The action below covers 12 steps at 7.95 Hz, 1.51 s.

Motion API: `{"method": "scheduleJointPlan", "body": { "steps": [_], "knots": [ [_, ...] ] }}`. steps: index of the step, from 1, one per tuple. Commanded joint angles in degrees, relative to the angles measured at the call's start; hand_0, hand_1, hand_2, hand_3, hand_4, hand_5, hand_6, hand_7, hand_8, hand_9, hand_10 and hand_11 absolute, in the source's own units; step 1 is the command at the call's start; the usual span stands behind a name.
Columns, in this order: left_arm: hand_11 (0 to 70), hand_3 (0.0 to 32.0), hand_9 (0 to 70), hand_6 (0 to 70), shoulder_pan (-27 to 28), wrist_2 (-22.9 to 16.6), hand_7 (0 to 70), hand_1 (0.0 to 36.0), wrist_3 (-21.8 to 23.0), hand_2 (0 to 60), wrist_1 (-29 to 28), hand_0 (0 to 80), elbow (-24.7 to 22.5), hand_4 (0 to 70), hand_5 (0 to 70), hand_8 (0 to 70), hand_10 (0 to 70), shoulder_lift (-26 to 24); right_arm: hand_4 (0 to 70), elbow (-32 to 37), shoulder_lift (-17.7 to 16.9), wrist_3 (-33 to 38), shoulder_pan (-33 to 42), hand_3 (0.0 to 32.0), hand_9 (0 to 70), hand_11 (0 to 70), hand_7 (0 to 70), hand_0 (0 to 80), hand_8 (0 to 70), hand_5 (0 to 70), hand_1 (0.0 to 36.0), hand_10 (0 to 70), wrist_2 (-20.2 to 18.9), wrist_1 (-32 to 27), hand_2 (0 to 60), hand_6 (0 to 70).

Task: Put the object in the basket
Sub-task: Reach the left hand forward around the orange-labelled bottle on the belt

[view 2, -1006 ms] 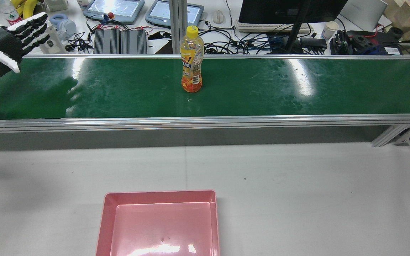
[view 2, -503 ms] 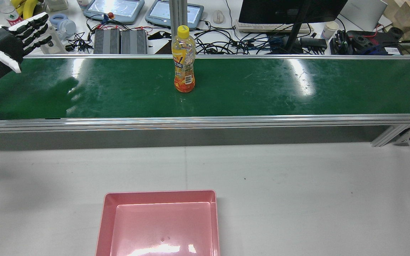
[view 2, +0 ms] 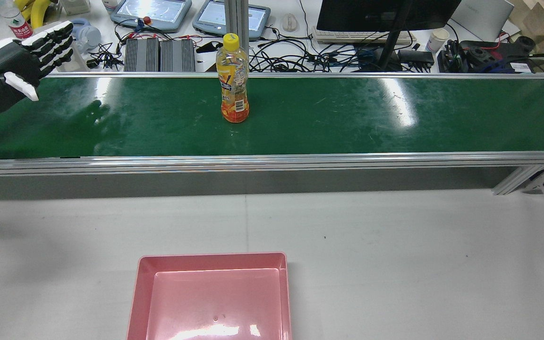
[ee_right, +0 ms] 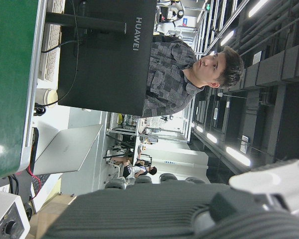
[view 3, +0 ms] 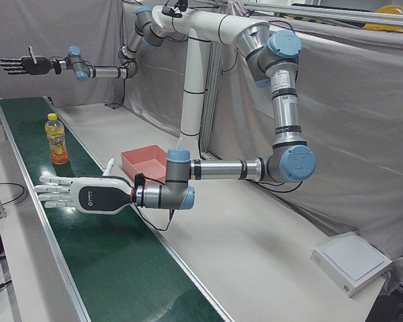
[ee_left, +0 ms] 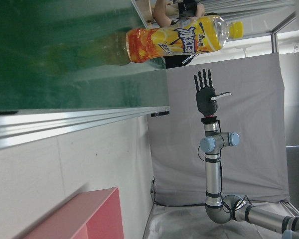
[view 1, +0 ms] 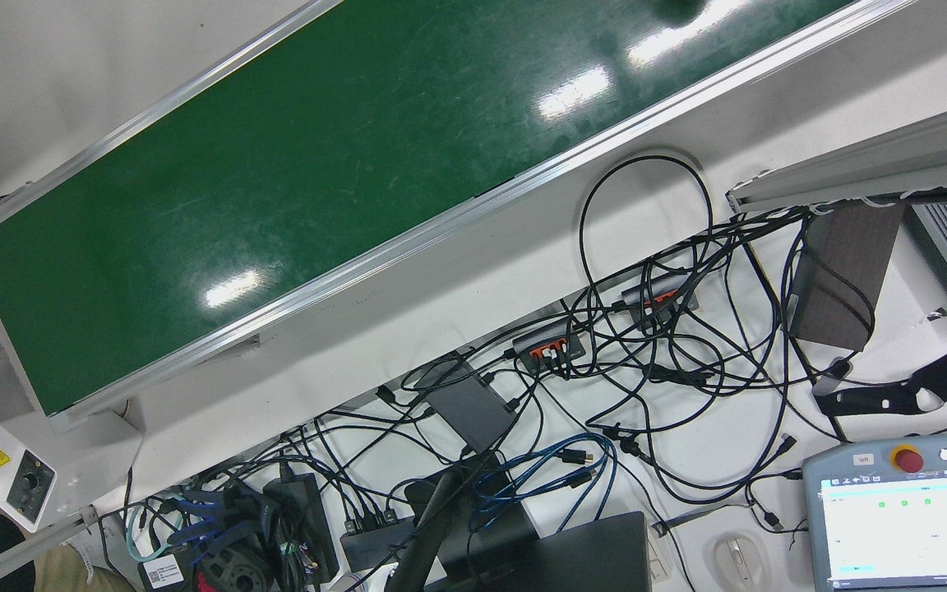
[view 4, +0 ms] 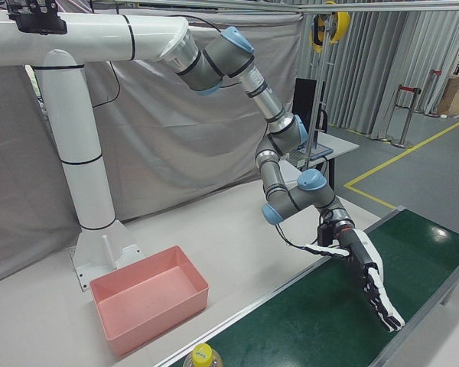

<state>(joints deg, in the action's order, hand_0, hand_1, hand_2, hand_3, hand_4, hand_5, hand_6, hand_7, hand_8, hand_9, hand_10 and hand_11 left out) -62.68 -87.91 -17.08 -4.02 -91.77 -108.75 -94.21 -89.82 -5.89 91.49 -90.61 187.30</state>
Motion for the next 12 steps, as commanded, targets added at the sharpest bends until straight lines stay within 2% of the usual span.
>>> {"method": "scheduleJointPlan", "body": {
  "steps": [1,2,3,4,6,8,10,12],
  "knots": [
    [1.8,1.2,0.4,0.0,3.3,1.8,0.0,2.8,-1.6,0.0,2.6,57.2,0.0,8.6,5.9,0.0,0.2,-2.7,0.0,-0.1,0.0,0.0,0.0,0.0,0.0,0.0,0.0,0.0,0.0,0.0,0.0,0.0,0.0,0.0,0.0,0.0],
    [2.6,1.4,0.8,0.0,3.8,2.3,0.0,2.6,-2.0,0.0,3.0,56.8,0.0,8.4,6.1,0.0,0.8,-3.3,0.0,-0.2,0.0,0.0,0.0,0.0,0.0,0.0,0.0,0.0,0.0,0.0,0.0,0.0,0.0,0.0,0.0,0.0],
    [3.2,1.0,0.5,0.0,6.2,5.6,0.0,2.2,-2.5,0.0,3.0,56.2,0.1,8.2,6.6,0.0,1.2,-3.5,0.0,-0.2,0.0,0.0,0.0,0.0,0.0,0.0,0.0,0.0,0.0,0.0,0.0,0.0,0.0,0.0,0.0,0.0],
    [3.0,0.6,0.3,0.0,6.4,6.6,0.0,2.0,-2.5,0.0,4.0,56.0,0.1,8.7,7.0,0.0,1.1,-4.5,0.0,-0.2,0.0,0.0,0.0,0.0,0.0,0.0,0.0,0.0,0.0,0.0,0.0,0.0,0.0,0.0,0.0,0.0],
    [3.9,1.2,0.1,0.0,6.7,6.9,0.0,2.1,-2.4,0.0,4.1,55.9,0.0,8.0,6.0,0.0,1.8,-5.7,0.0,-0.2,0.0,0.0,0.0,0.0,0.0,0.0,0.0,0.0,0.0,0.0,0.0,0.0,0.0,0.0,0.0,0.0],
    [3.8,0.2,0.0,0.0,7.3,7.1,0.0,2.0,-2.6,0.0,5.2,55.9,0.2,8.6,6.0,0.0,1.7,-7.3,0.0,-0.2,0.0,0.0,0.0,0.0,0.0,0.0,0.0,0.0,0.0,0.0,0.0,0.0,0.0,0.0,0.0,0.0],
    [4.7,0.8,0.3,0.0,9.4,10.3,0.0,1.7,-3.3,0.0,5.2,54.8,0.4,8.6,5.9,0.0,2.3,-7.4,0.0,-0.2,0.0,0.0,0.0,0.0,0.0,0.0,0.0,0.0,0.0,0.0,0.0,0.0,0.0,0.0,0.0,0.0],
    [4.1,0.4,0.1,0.0,9.7,10.4,0.0,2.4,-3.8,0.0,5.5,56.7,0.4,9.0,6.4,0.0,1.8,-8.4,0.0,-0.2,0.0,0.0,0.0,0.0,0.0,0.0,0.0,0.0,0.0,0.0,0.0,0.0,0.0,0.0,0.0,0.0]
  ]
}}
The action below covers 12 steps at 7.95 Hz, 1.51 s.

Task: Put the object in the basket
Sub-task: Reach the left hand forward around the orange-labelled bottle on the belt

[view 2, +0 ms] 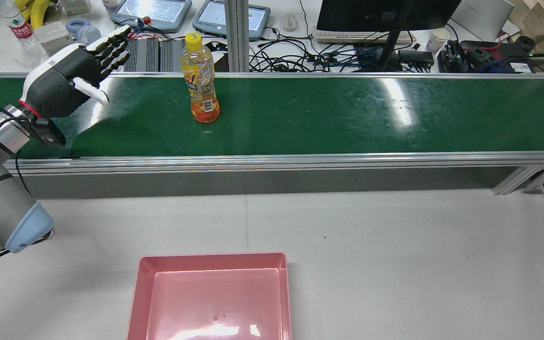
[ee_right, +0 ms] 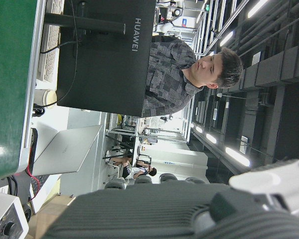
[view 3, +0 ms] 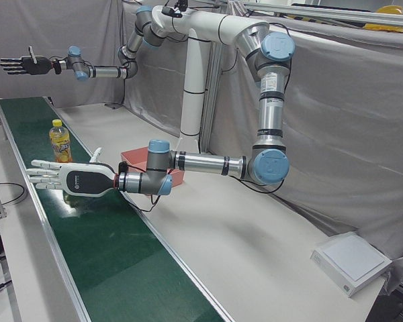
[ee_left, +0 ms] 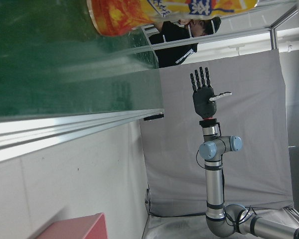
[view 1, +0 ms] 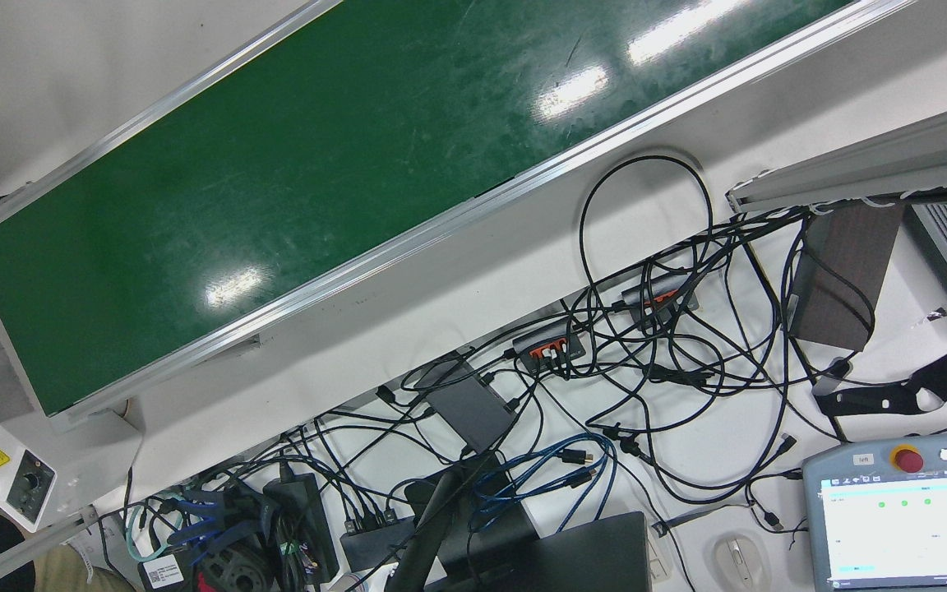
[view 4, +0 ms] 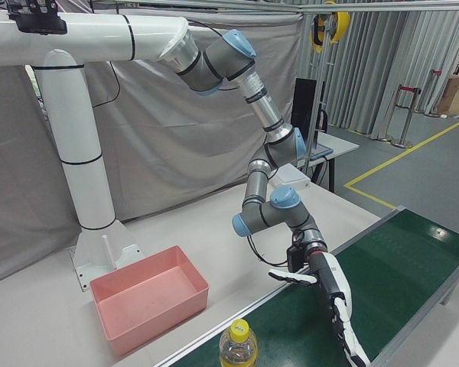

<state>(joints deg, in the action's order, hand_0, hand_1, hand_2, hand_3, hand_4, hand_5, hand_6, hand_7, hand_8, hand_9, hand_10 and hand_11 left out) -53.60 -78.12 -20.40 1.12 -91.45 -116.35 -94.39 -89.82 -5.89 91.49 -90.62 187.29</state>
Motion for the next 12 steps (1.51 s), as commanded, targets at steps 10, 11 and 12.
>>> {"method": "scheduleJointPlan", "body": {
  "steps": [10,11,12],
  "knots": [
    [2.6,0.4,0.9,0.0,2.6,0.2,0.0,2.3,-1.4,0.0,0.5,56.0,5.0,9.2,6.7,0.2,0.9,-6.0,0.0,0.0,0.0,0.0,0.0,0.0,0.0,0.0,0.0,0.0,0.0,0.0,0.0,0.0,0.0,0.0,0.0,0.0],
    [3.1,0.0,1.6,0.0,3.1,0.1,0.0,2.4,-1.2,0.0,0.4,56.4,5.0,9.4,7.4,0.8,1.2,-6.4,0.0,-0.1,0.0,0.0,0.0,0.0,0.0,0.0,0.0,0.0,0.0,0.0,0.0,0.0,0.0,0.0,0.0,0.0],
    [3.1,0.0,1.7,0.0,3.8,-0.1,0.0,2.6,-1.1,0.0,0.3,56.7,5.1,9.6,7.6,0.8,1.2,-6.7,0.0,0.0,0.0,0.0,0.0,0.0,0.0,0.0,0.0,0.0,0.0,0.0,0.0,0.0,0.0,0.0,0.0,0.0]
  ]
}}
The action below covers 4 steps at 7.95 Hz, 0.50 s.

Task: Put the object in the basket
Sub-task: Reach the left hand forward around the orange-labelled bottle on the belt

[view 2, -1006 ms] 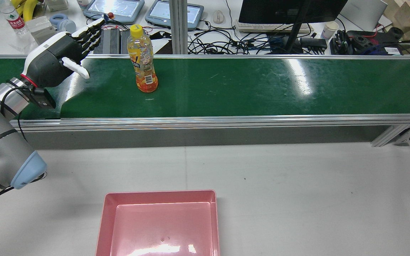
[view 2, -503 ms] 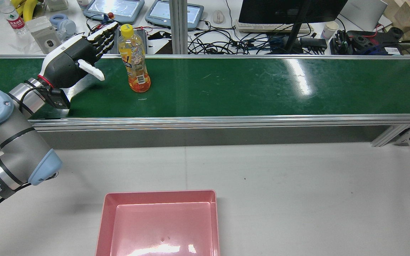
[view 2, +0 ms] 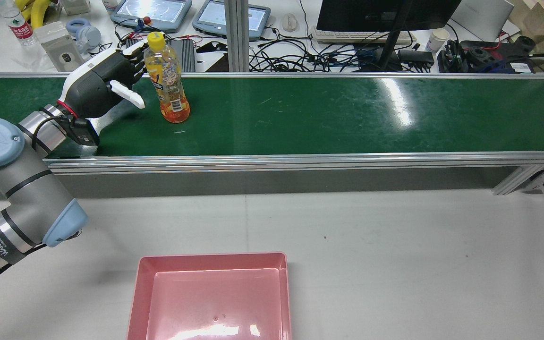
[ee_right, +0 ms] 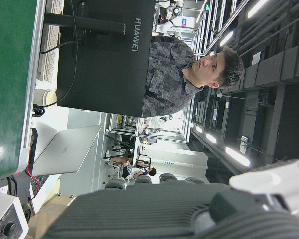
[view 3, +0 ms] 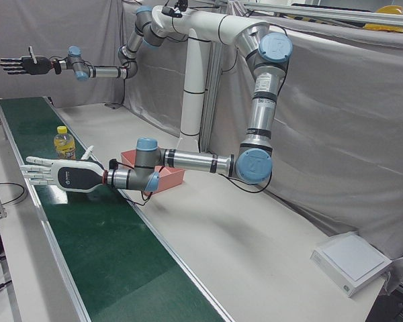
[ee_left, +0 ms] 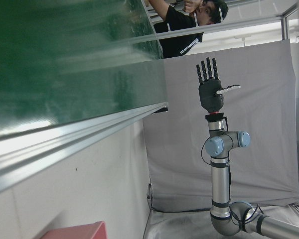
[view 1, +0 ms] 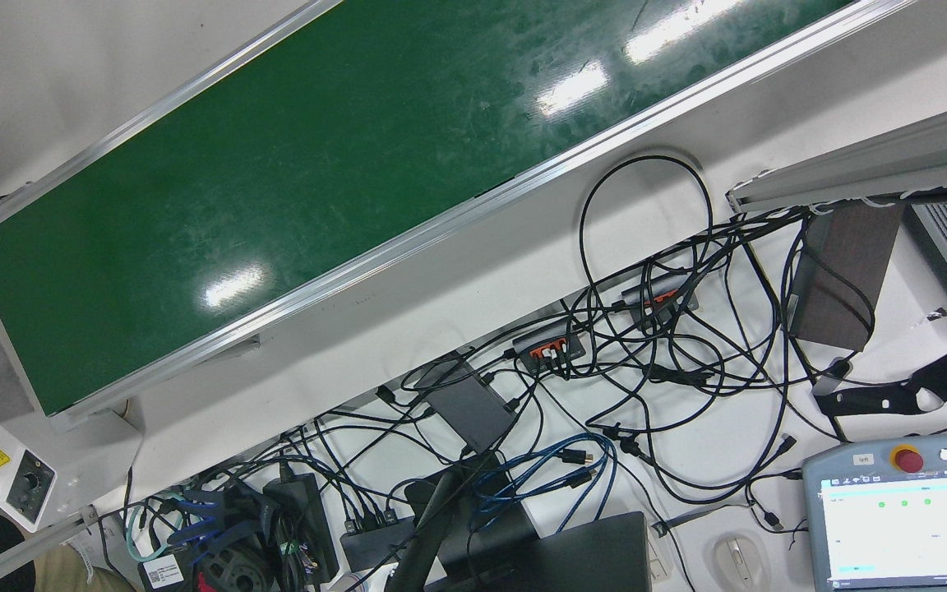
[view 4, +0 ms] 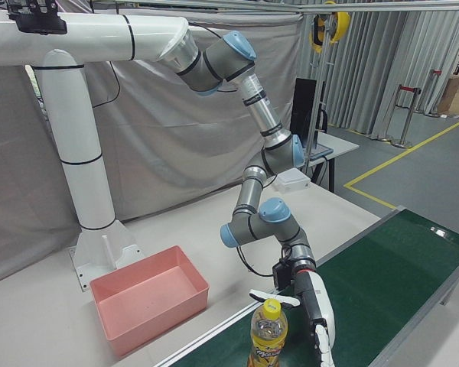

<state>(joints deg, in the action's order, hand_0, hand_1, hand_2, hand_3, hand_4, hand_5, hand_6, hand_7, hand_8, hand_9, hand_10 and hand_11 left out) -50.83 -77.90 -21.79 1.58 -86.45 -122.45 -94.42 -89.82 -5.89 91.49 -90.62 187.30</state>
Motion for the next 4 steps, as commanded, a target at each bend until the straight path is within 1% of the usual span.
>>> {"method": "scheduleJointPlan", "body": {
  "steps": [1,2,3,4],
  "knots": [
    [4.2,0.0,1.3,0.0,1.1,-0.4,0.0,2.9,0.4,0.0,-0.6,57.5,0.1,10.3,8.3,0.5,1.9,-0.7,0.0,-0.1,0.0,0.0,0.0,0.0,0.0,0.0,0.0,0.0,0.0,0.0,0.0,0.0,0.0,0.0,0.0,0.0],
    [4.4,0.0,1.4,0.0,1.1,-1.0,0.0,3.1,0.5,0.0,-0.9,57.8,0.1,10.4,9.0,0.7,2.0,-0.9,0.0,-0.1,0.0,0.0,0.0,0.0,0.0,0.0,0.0,0.0,0.0,0.0,0.0,0.0,0.0,0.0,0.0,0.0],
    [4.8,0.0,1.3,0.0,1.1,-2.9,0.0,3.5,1.9,0.0,-0.9,58.3,0.2,10.6,9.2,0.7,2.2,-1.7,0.0,-0.1,0.0,0.0,0.0,0.0,0.0,0.0,0.0,0.0,0.0,0.0,0.0,0.0,0.0,0.0,0.0,0.0],
    [7.0,0.0,2.1,0.0,1.1,-3.2,0.0,4.3,3.8,0.0,-1.4,57.9,0.2,11.4,10.8,1.2,3.8,-1.9,0.0,-0.1,0.0,0.0,0.0,0.0,0.0,0.0,0.0,0.0,0.0,0.0,0.0,0.0,0.0,0.0,0.0,0.0]
  ]
}}
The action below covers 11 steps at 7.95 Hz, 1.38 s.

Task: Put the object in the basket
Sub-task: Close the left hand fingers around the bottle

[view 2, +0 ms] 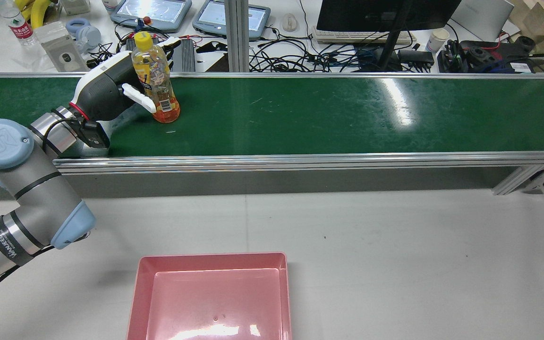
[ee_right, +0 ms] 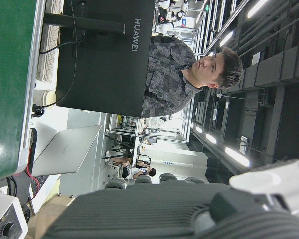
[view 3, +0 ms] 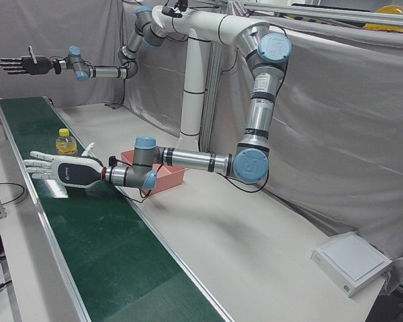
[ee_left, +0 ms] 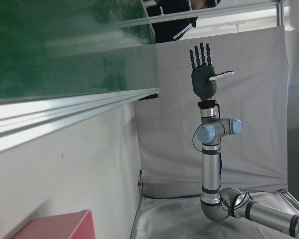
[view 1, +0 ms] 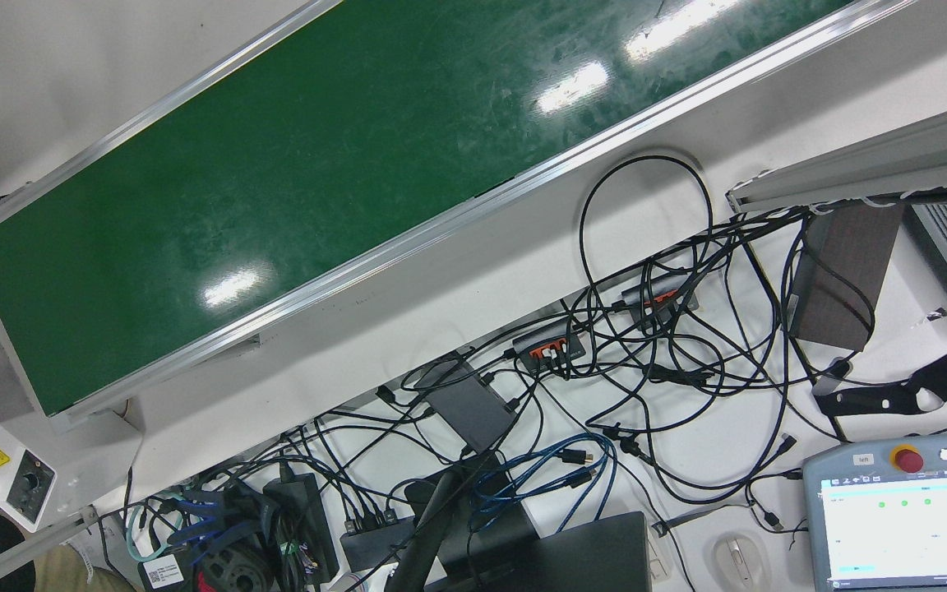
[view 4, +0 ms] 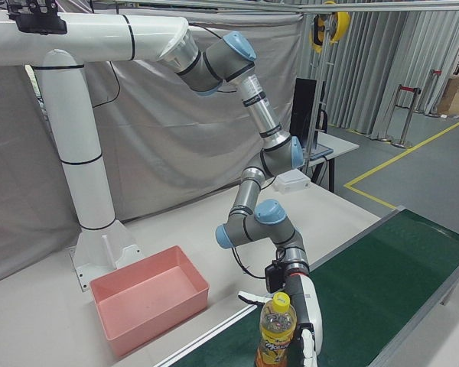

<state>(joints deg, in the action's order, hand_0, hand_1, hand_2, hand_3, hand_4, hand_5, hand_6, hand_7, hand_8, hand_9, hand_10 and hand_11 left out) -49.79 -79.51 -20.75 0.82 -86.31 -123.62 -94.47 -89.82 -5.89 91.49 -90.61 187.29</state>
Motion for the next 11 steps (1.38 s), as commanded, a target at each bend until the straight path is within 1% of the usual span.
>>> {"method": "scheduleJointPlan", "body": {
  "steps": [1,2,3,4,5,6,7,8,9,10,11],
  "knots": [
    [16.5,0.0,6.6,1.6,0.0,-1.6,1.2,8.3,4.6,0.0,-1.9,56.6,0.1,13.9,22.1,4.3,10.3,-0.7,0.0,0.0,0.0,0.0,0.0,0.0,0.0,0.0,0.0,0.0,0.0,0.0,0.0,0.0,0.0,0.0,0.0,0.0],
    [65.9,0.0,35.5,14.9,0.5,-1.3,24.3,16.7,5.1,0.0,-1.6,63.8,0.2,43.5,59.5,23.9,45.7,-0.9,0.0,0.0,0.0,0.0,0.0,0.0,0.0,0.0,0.0,0.0,0.0,0.0,0.0,0.0,0.0,0.0,0.0,0.0],
    [70.0,0.0,70.0,59.9,0.2,-1.3,70.0,26.0,5.5,49.8,-0.6,68.6,0.0,60.2,70.0,64.1,70.0,-1.2,0.0,0.0,0.0,0.0,0.0,0.0,0.0,0.0,0.0,0.0,0.0,0.0,0.0,0.0,0.0,0.0,0.0,0.0],
    [70.0,0.0,70.0,70.0,0.2,-1.4,70.0,35.9,6.2,60.0,0.4,58.1,-0.3,57.2,70.0,70.0,70.0,-1.4,0.0,0.0,0.0,0.0,0.0,0.0,0.0,0.0,0.0,0.0,0.0,0.0,0.0,0.0,0.0,0.0,0.0,0.0],
    [70.0,0.0,70.0,70.0,0.2,-1.5,70.0,36.0,6.1,60.0,1.9,59.7,-0.7,55.0,70.0,70.0,70.0,-2.2,0.0,-0.1,0.0,0.0,0.0,0.0,0.0,0.0,0.0,0.0,0.0,0.0,0.0,0.0,0.0,0.0,0.0,0.0],
    [70.0,0.0,70.0,70.0,0.2,-1.6,70.0,36.0,7.2,60.0,2.8,58.6,-2.4,53.1,70.0,70.0,70.0,-2.3,0.0,-0.1,0.1,0.0,0.0,0.0,0.0,0.0,0.0,0.0,0.0,0.0,0.0,0.0,0.0,0.0,0.0,0.0],
    [70.0,0.0,70.0,70.0,0.2,-1.7,70.0,36.0,7.3,60.0,4.8,57.3,-5.2,52.5,70.0,70.0,70.0,-2.3,0.0,0.0,0.0,0.0,0.0,0.0,0.0,0.0,0.0,0.0,0.0,0.0,0.0,0.0,0.0,0.0,0.0,0.0],
    [70.0,0.0,70.0,70.0,0.3,-1.7,70.0,36.0,7.1,60.0,7.3,55.7,-9.0,51.6,70.0,70.0,70.0,-2.1,0.0,-0.1,0.0,0.0,0.0,0.0,0.0,0.0,0.0,0.0,0.0,0.0,0.0,0.0,0.0,0.0,0.0,0.0],
    [70.0,0.0,70.0,70.0,0.7,-2.0,70.0,36.0,7.0,60.0,8.1,55.0,-11.1,49.7,70.0,70.0,70.0,-1.8,0.0,-0.1,0.0,0.0,0.0,0.0,0.0,0.0,0.0,0.0,0.0,0.0,0.0,0.0,0.0,0.0,0.0,0.0],
    [70.0,0.0,70.0,70.0,0.8,-3.3,70.0,36.0,6.9,60.0,8.2,53.9,-12.5,47.6,70.0,70.0,70.0,-1.7,0.0,-0.1,0.0,0.0,0.0,0.0,0.0,0.0,0.0,0.0,0.0,0.0,0.0,0.0,0.0,0.0,0.0,0.0],
    [70.0,0.0,70.0,67.1,1.2,-3.7,70.0,36.0,6.9,60.0,8.2,53.0,-14.0,46.5,70.0,70.0,70.0,-1.4,0.0,-0.1,0.0,0.0,0.0,0.0,0.0,0.0,0.0,0.0,0.0,0.0,0.0,0.0,0.0,0.0,0.0,0.0]
  ]
}}
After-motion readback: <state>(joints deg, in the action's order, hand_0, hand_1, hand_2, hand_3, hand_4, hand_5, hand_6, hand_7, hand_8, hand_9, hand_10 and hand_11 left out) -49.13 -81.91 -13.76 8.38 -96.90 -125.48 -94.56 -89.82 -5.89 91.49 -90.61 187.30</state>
